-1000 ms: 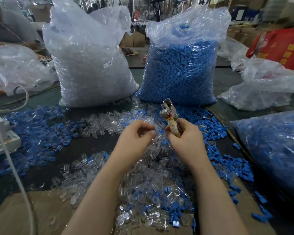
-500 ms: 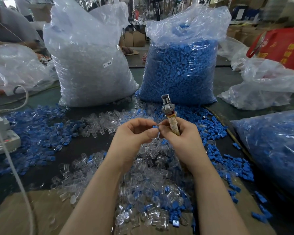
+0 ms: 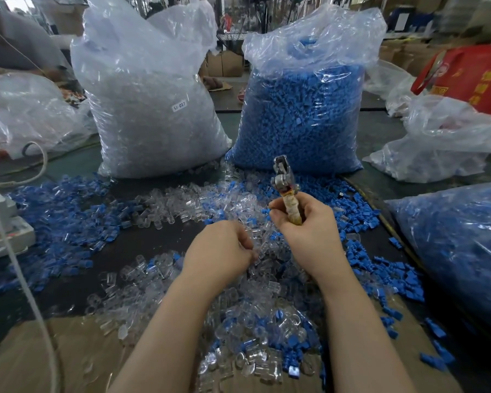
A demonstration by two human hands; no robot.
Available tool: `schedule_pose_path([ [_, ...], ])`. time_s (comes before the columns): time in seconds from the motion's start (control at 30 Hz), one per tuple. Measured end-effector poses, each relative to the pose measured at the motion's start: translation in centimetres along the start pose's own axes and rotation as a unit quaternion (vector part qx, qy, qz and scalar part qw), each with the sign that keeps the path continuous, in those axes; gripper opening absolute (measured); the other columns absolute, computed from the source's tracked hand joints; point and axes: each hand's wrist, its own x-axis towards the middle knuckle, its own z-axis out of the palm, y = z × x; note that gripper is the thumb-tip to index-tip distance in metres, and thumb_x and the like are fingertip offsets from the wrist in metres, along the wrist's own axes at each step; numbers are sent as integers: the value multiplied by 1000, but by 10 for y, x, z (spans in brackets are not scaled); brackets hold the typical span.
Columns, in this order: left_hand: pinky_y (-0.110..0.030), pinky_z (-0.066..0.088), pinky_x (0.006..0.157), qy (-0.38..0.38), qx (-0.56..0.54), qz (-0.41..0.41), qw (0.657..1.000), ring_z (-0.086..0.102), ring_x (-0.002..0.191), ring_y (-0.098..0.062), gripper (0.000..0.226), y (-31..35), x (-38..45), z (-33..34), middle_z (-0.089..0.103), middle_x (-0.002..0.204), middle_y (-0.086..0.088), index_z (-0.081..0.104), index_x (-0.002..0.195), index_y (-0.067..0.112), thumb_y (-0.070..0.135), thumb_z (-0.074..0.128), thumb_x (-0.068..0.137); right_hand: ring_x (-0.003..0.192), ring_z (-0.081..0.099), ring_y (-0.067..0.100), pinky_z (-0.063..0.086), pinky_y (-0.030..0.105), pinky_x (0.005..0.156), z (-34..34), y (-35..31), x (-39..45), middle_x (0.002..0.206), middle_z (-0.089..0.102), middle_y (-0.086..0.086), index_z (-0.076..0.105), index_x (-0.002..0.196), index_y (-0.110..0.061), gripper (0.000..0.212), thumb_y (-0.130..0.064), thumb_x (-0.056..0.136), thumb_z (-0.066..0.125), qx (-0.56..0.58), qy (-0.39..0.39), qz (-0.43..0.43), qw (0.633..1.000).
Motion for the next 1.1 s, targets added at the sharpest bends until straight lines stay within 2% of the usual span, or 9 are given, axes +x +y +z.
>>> schedule_pose_path([
  [0.23, -26, 48, 65, -10, 18, 16, 1000, 60, 70, -8, 17, 3, 1, 4, 62, 71, 11, 65, 70, 27, 25, 74, 84, 58, 52, 1, 43, 17, 54, 0, 3, 1, 68, 63, -18, 66, 82, -27, 16, -14, 90, 69, -25, 15, -3, 1000],
  [0.33, -23, 48, 58, 44, -38, 9, 998, 62, 62, -6, 10, 4, 0, 2, 66, 69, 9, 67, 76, 27, 26, 71, 86, 60, 56, -4, 41, 10, 56, 0, 2, 1, 69, 64, -22, 66, 82, -29, 18, -13, 89, 69, -28, 15, -3, 999],
  [0.4, -27, 54, 60, 82, -114, -1, 990, 66, 59, -8, 12, 5, 0, 0, 69, 65, 6, 66, 75, 26, 25, 71, 86, 64, 59, -5, 42, 8, 58, 0, 1, 1, 72, 65, -25, 65, 82, -30, 18, -13, 89, 70, -33, 10, -5, 999],
  [0.53, -31, 59, 71, 102, -282, -25, 954, 71, 65, -8, 8, 7, 1, 0, 72, 65, 7, 72, 75, 24, 23, 76, 82, 69, 61, -6, 43, 7, 60, 0, 1, 2, 75, 66, -27, 66, 85, -28, 16, -12, 88, 70, -42, 3, -13, 999],
  [0.67, -23, 55, 64, 83, -419, -38, 903, 72, 67, -12, 4, 7, 2, -2, 74, 69, -1, 74, 82, 13, 11, 77, 82, 64, 59, -7, 41, 7, 58, 0, 2, 2, 72, 65, -27, 67, 86, -25, 14, -11, 89, 69, -35, 0, -12, 999],
  [0.77, -20, 56, 62, 74, -496, -43, 864, 73, 70, -14, 15, 8, 1, -3, 75, 73, -5, 70, 93, 9, 3, 76, 81, 69, 61, -4, 44, 8, 62, 1, 2, 2, 75, 67, -23, 67, 87, -28, 16, -13, 89, 70, -33, 1, -12, 999],
  [0.87, -18, 55, 62, 81, -527, -41, 845, 73, 71, -13, 17, 11, -1, -3, 75, 74, -4, 70, 96, 9, -3, 72, 83, 71, 63, 0, 48, 13, 65, 3, 1, 2, 78, 69, -16, 67, 86, -31, 17, -15, 89, 71, -29, 13, -7, 999],
  [0.97, -18, 56, 63, 86, -543, -40, 835, 73, 70, -13, 13, 11, -1, -4, 75, 73, -6, 72, 92, 7, -3, 71, 83, 68, 61, 1, 49, 16, 64, 4, 1, 2, 78, 68, -17, 65, 82, -32, 18, -16, 89, 72, -29, 22, -13, 999],
  [1.1, -18, 56, 62, 93, -555, -37, 826, 73, 70, -13, 8, 12, -3, -5, 75, 72, -6, 71, 89, 6, 0, 71, 84, 62, 56, 3, 51, 31, 63, 4, 0, 1, 70, 65, -14, 63, 79, -28, 15, -21, 88, 73, -43, 32, -8, 999],
])
